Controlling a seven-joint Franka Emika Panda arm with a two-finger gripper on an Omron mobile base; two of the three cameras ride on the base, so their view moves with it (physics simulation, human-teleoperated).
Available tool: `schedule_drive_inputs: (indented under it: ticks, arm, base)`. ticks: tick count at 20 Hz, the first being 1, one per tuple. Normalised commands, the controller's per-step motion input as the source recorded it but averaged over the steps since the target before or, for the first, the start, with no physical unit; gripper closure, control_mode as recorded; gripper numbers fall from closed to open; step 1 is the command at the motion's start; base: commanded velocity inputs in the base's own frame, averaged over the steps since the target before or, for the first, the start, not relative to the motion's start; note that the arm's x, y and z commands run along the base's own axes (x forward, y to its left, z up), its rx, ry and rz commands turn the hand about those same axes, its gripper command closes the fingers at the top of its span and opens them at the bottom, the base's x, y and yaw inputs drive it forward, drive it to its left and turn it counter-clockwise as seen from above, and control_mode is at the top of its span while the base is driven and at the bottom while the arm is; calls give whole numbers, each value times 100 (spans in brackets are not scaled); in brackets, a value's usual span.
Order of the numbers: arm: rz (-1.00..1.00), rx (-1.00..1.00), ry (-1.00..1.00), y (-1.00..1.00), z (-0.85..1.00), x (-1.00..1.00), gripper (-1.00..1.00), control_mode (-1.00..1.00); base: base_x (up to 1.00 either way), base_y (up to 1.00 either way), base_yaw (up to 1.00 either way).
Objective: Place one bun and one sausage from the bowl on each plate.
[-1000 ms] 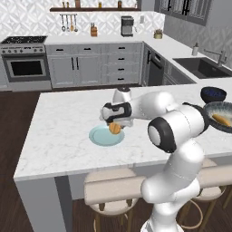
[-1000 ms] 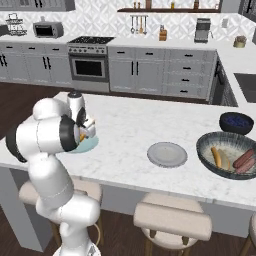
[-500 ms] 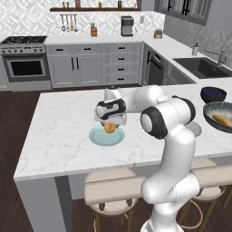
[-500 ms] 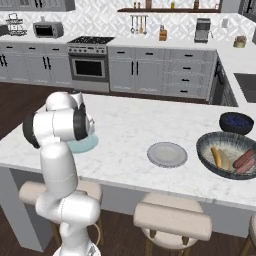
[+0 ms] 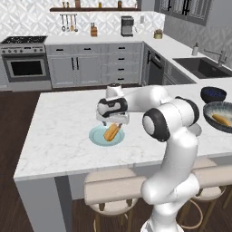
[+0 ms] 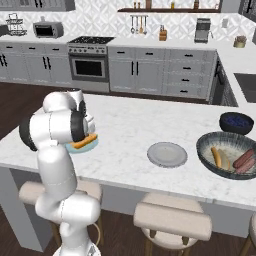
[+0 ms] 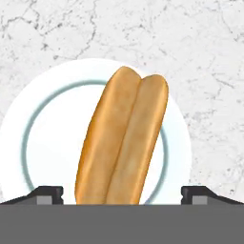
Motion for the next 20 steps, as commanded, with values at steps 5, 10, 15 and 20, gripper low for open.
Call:
schedule_drive_inputs:
  ticks: [5,10,15,20]
  arm:
    - [0,0,-20,-96,51,-100,-100,-100]
    - [0,0,-9,-36,31,-40,-100,100]
    - [0,0,0,0,0,0,-100,100]
    - [0,0,0,0,0,0,-100,100]
  base:
    - [0,0,0]
    - [-60,-60,0]
    - [-67,-100,-4]
    - [9,-100,-13]
